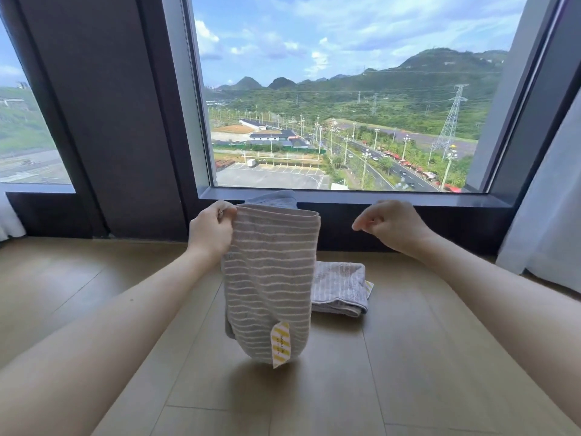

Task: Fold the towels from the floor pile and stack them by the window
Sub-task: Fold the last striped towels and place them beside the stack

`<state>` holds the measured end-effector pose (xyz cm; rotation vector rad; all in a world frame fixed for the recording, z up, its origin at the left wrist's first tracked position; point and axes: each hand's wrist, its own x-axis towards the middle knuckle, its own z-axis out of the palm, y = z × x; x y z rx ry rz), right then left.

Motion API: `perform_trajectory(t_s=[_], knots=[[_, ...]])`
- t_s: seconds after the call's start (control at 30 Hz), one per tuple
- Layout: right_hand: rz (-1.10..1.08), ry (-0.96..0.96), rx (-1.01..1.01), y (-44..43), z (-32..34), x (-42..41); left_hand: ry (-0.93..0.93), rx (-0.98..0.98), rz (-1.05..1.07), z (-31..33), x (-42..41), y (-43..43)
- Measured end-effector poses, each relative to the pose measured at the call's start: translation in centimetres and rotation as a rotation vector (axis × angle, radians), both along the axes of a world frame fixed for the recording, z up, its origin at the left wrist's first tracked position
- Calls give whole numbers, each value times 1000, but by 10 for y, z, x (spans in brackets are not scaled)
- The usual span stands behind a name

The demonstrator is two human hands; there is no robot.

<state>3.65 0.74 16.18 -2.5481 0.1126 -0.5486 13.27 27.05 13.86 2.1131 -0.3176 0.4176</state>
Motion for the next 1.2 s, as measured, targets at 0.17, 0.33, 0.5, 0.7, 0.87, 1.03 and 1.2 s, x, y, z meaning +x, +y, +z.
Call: perform_trajectory(t_s=[0.17,0.33,0.5,0.7,0.87,1.03,1.2], knots=[[-76,70,191,-14,-17,-10,34,115,-118,-10,0,11],[20,184,207,11,-31,1,59,88,-169,-13,0,0],[76,196,239,25,-31,9,65,81,-258,-12,-4,-5],[118,157,262,28,-28,5,94,16,-344,-8,-6,-16],[181,106,247,29,-25,2,119,-159,-412,2,-12,-24],[126,204,122,30,-27,1,111,-142,-411,7,-15,-26],[10,79,199,23,-25,1,-25,55,-169,-8,-11,-19]])
